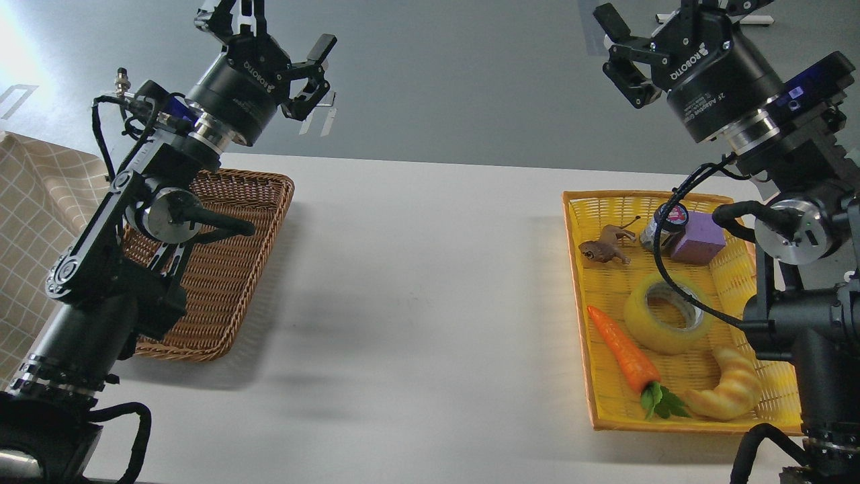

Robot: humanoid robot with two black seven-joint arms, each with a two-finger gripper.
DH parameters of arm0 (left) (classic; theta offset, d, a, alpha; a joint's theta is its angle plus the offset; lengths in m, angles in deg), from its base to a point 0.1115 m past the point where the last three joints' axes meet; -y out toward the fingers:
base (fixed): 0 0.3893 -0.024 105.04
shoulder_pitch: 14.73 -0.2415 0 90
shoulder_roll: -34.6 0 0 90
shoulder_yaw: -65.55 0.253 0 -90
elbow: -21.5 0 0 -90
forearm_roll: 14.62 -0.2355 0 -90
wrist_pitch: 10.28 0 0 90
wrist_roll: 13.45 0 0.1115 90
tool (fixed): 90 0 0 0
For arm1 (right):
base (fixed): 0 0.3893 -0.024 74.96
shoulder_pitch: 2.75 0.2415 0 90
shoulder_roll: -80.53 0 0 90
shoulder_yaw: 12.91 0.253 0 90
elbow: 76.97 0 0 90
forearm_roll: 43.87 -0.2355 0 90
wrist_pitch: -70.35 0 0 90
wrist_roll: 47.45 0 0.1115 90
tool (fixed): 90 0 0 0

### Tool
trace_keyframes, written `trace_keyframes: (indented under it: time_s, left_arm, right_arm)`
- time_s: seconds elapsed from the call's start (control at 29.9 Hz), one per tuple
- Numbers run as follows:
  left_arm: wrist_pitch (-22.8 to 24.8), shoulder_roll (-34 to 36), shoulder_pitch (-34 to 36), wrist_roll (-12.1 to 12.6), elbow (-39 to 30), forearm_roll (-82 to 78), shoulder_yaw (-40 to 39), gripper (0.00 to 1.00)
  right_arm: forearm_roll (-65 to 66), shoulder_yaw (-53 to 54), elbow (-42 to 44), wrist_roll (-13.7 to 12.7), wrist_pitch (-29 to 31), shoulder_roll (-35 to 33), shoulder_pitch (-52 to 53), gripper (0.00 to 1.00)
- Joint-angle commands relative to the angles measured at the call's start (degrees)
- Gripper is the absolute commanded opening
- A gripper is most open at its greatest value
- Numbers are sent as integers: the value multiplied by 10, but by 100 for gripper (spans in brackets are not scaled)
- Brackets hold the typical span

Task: Place and transfer tape with both arms
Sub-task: 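Raise the right gripper up and away from the yellow tray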

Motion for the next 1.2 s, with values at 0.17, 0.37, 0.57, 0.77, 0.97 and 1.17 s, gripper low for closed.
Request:
trace_keyframes:
  time_s: [0.17, 0.37, 0.57, 0.77, 0.97, 1.17]
  left_arm:
    - [0, -6, 4, 0, 0, 1, -2, 98]
    - [3, -9, -2, -1, -7, 2, -4, 98]
    - [3, -13, -3, -2, -8, 5, -10, 98]
    - [11, -11, -4, -1, -8, 4, -9, 98]
    - [15, -7, -4, 0, -8, 4, -8, 98]
    - [14, -11, -3, 0, -8, 2, -5, 98]
  right_arm:
    - [0, 28, -1, 4, 7, -4, -7, 100]
    - [0, 28, 19, 46, 7, -5, -7, 100]
    - [0, 24, 26, 46, 7, -6, -10, 100]
    - [5, 6, 23, 46, 7, -61, -10, 100]
    - [19, -36, 25, 45, 7, -138, -1, 100]
    - [115, -49, 27, 41, 7, -171, 2, 100]
